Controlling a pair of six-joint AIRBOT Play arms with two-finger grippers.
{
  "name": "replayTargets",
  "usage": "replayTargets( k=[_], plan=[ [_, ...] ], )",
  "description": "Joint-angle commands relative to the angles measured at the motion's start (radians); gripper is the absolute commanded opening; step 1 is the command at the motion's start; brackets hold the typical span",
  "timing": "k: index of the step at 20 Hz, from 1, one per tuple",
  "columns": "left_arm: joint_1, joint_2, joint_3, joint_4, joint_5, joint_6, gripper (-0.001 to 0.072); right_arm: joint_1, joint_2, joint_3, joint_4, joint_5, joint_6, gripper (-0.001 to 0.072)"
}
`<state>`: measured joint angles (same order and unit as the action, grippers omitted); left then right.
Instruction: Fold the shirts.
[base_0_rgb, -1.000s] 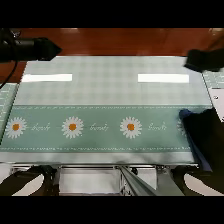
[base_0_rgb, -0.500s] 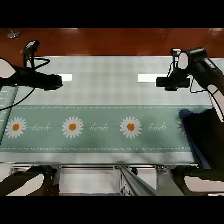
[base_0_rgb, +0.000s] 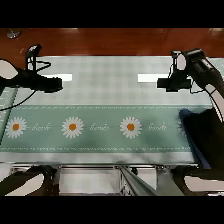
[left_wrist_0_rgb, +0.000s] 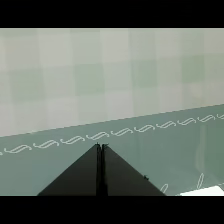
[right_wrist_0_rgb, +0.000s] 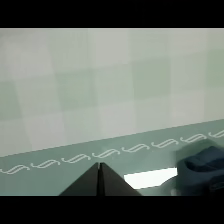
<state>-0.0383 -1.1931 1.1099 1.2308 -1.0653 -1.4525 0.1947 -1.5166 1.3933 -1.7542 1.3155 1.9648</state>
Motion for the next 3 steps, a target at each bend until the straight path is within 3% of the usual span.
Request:
replayTargets(
  k=[1,3],
  plan=[
    [0.001,-0.002,0.000,0.000,-0.001,0.000,0.0027,0.000,0.000,0.000,-0.002,0.002,0.002,0.0032],
    [0.001,-0.002,0.000,0.000,-0.001,0.000,0.0027,0.000,0.000,0.000,-0.002,0.002,0.002,0.0032]
  ],
)
